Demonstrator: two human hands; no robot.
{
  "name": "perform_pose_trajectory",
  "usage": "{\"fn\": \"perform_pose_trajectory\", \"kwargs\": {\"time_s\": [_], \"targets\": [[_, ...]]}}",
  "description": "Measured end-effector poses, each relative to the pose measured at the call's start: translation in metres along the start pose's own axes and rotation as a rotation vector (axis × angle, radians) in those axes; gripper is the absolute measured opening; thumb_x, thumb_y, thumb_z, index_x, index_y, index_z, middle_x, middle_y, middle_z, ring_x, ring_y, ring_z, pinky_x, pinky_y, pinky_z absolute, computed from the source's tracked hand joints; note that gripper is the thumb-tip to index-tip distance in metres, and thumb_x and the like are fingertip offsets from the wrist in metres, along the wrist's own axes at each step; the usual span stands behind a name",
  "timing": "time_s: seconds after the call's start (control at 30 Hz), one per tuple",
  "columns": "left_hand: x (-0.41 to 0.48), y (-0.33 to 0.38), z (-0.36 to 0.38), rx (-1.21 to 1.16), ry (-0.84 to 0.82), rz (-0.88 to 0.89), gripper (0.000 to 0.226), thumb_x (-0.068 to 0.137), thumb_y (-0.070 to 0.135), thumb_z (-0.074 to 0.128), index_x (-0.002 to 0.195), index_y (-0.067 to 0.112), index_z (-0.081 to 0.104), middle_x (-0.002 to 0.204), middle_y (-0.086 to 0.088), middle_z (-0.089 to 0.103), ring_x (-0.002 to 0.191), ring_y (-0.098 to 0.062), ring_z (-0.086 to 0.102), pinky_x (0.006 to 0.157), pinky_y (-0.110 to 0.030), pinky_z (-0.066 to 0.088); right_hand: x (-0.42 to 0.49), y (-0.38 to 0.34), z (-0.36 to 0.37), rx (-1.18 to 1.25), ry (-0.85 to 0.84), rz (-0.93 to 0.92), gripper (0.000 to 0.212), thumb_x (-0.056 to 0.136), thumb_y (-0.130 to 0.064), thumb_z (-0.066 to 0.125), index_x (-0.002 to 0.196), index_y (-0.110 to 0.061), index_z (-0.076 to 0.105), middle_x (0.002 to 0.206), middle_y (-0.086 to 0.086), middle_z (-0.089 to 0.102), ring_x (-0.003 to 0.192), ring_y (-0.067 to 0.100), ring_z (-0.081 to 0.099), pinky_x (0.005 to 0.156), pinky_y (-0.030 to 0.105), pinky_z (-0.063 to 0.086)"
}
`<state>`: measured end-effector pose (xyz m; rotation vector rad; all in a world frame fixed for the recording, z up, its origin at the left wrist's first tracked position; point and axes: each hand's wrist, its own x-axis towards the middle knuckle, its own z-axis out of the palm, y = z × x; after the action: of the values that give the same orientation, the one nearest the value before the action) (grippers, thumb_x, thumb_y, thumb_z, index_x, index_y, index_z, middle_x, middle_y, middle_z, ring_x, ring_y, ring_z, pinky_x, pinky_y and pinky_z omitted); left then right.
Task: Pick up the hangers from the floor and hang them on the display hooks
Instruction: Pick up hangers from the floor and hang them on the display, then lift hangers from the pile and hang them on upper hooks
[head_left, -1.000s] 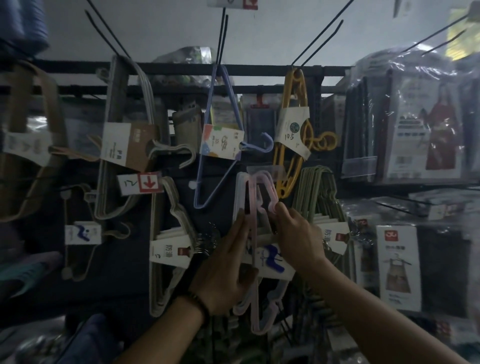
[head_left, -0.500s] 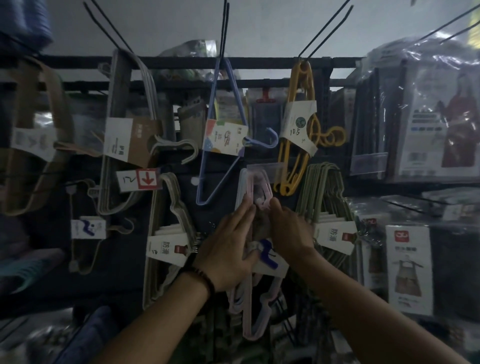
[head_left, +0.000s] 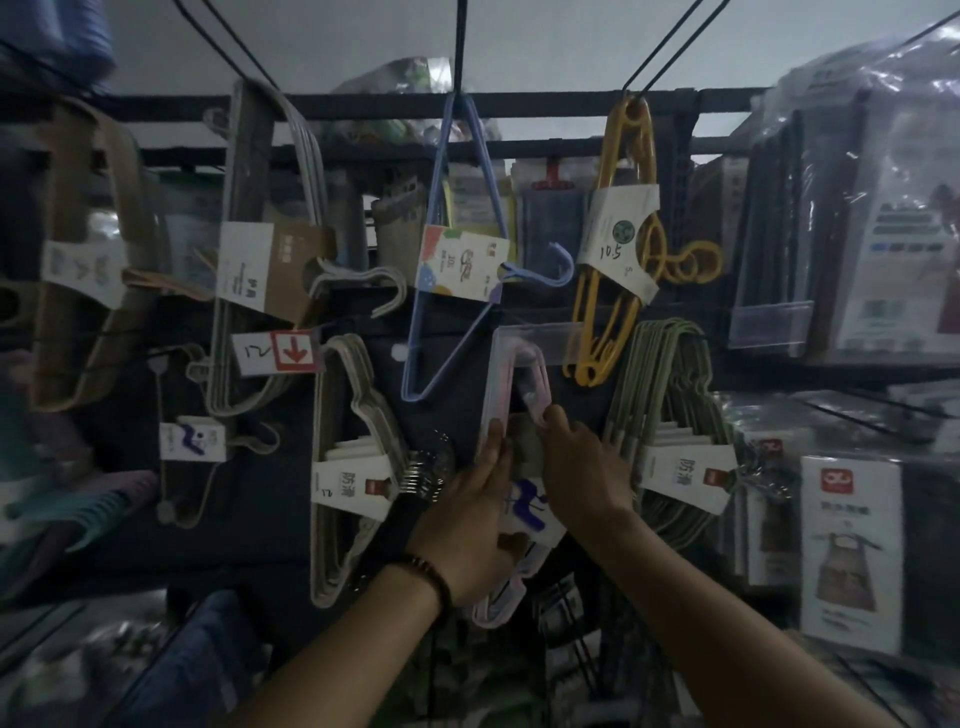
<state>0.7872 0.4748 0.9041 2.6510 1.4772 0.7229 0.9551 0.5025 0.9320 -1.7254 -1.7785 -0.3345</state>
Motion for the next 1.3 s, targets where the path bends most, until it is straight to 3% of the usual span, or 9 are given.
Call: {"fn": "perform_pose_trajectory", "kwargs": {"time_s": [0.1, 0.2, 0.27, 0.33, 0.47, 0.73, 0.87, 0.97, 1.3], "targets": [[-0.004, -0.008, 0.007, -0.027, 0.005, -0.022, 0.104, 0.098, 0.040, 0.067, 0.166, 0.034, -0.011, 0.168, 0.024, -0.029, 0.159, -0.012, 0.011, 0.127, -0.035, 0.029, -0.010, -0.003, 0.001, 0.025, -0.044, 0.006, 0.050, 0.102, -0.018, 0.049, 0.148, -0.024, 0.030, 0.123, 0.007, 0.066, 0.096, 0.034, 0.070, 0.063, 0.036, 0.043], [-0.032, -0.010, 0.000, -0.058, 0.064, -0.031, 0.068, 0.099, 0.047, 0.060, 0.160, 0.034, 0.033, 0.167, 0.012, 0.029, 0.148, -0.014, 0.036, 0.122, -0.036, 0.038, -0.036, -0.010, -0.004, 0.154, -0.052, 0.053, 0.084, 0.101, -0.031, 0.058, 0.165, -0.018, 0.006, 0.149, 0.013, 0.051, 0.120, 0.038, 0.062, 0.077, 0.042, 0.052], [-0.066, -0.013, -0.003, -0.079, 0.083, -0.073, 0.044, 0.097, 0.055, 0.051, 0.136, 0.038, 0.061, 0.136, 0.016, 0.060, 0.122, -0.009, 0.058, 0.103, -0.036, 0.054, -0.070, -0.020, -0.002, 0.147, 0.075, -0.014, 0.077, 0.099, -0.031, 0.061, 0.163, -0.013, 0.022, 0.156, 0.016, 0.044, 0.137, 0.039, 0.049, 0.099, 0.048, 0.052], [-0.113, -0.024, -0.002, -0.207, 0.020, -0.189, 0.027, 0.098, 0.050, 0.054, 0.117, 0.040, 0.071, 0.112, 0.021, 0.071, 0.099, 0.000, 0.065, 0.085, -0.027, 0.057, -0.111, -0.040, 0.009, 0.161, 0.193, -0.217, 0.049, 0.096, -0.028, 0.058, 0.143, -0.015, 0.051, 0.138, 0.011, 0.056, 0.128, 0.035, 0.053, 0.097, 0.046, 0.050], [-0.233, -0.074, 0.024, -0.274, -0.134, -0.454, 0.029, 0.100, 0.044, 0.050, 0.080, 0.026, 0.062, 0.072, 0.003, 0.063, 0.069, -0.012, 0.060, 0.064, -0.022, 0.040, -0.195, -0.102, 0.047, 0.362, -0.220, -0.379, 0.017, 0.099, -0.036, 0.046, 0.113, -0.030, 0.053, 0.106, -0.003, 0.054, 0.089, 0.023, 0.056, 0.065, 0.038, 0.047], [-0.572, -0.113, 0.062, -0.352, -0.258, -0.971, 0.020, 0.095, 0.047, 0.051, 0.083, 0.033, 0.060, 0.096, 0.005, 0.075, 0.089, -0.011, 0.068, 0.079, -0.025, 0.050, -0.408, -0.268, 0.143, 0.489, -0.904, -0.682, 0.008, 0.098, -0.036, 0.052, 0.092, -0.030, 0.051, 0.092, 0.006, 0.064, 0.084, 0.032, 0.060, 0.065, 0.037, 0.042], [-0.725, -0.094, 0.062, -0.463, -0.369, -1.184, 0.017, 0.108, 0.042, 0.052, 0.112, 0.031, 0.064, 0.123, 0.002, 0.067, 0.101, -0.013, 0.062, 0.098, -0.034, 0.050, -0.537, -0.331, 0.178, 0.448, -1.203, -0.809, 0.044, 0.094, -0.060, 0.037, 0.114, -0.030, 0.062, 0.118, -0.003, 0.068, 0.113, 0.019, 0.061, 0.094, 0.036, 0.051], [-0.818, -0.086, 0.056, -0.552, -0.416, -1.331, 0.035, 0.107, 0.046, 0.053, 0.134, 0.026, 0.065, 0.136, 0.004, 0.067, 0.122, -0.018, 0.063, 0.107, -0.036, 0.050, -0.611, -0.368, 0.182, 0.427, -1.446, -0.789, 0.039, 0.098, -0.057, 0.047, 0.116, -0.028, 0.066, 0.116, -0.006, 0.069, 0.105, 0.010, 0.064, 0.089, 0.027, 0.050], [-0.944, -0.116, 0.035, -0.624, -0.210, -1.627, 0.030, 0.106, 0.042, 0.056, 0.128, 0.026, 0.069, 0.124, 0.002, 0.073, 0.109, -0.013, 0.069, 0.093, -0.024, 0.054, -0.676, -0.498, 0.230, 0.275, -1.613, -0.882, 0.020, 0.101, -0.031, 0.063, 0.089, -0.016, 0.068, 0.093, -0.001, 0.072, 0.088, 0.013, 0.066, 0.079, 0.031, 0.053]]}}
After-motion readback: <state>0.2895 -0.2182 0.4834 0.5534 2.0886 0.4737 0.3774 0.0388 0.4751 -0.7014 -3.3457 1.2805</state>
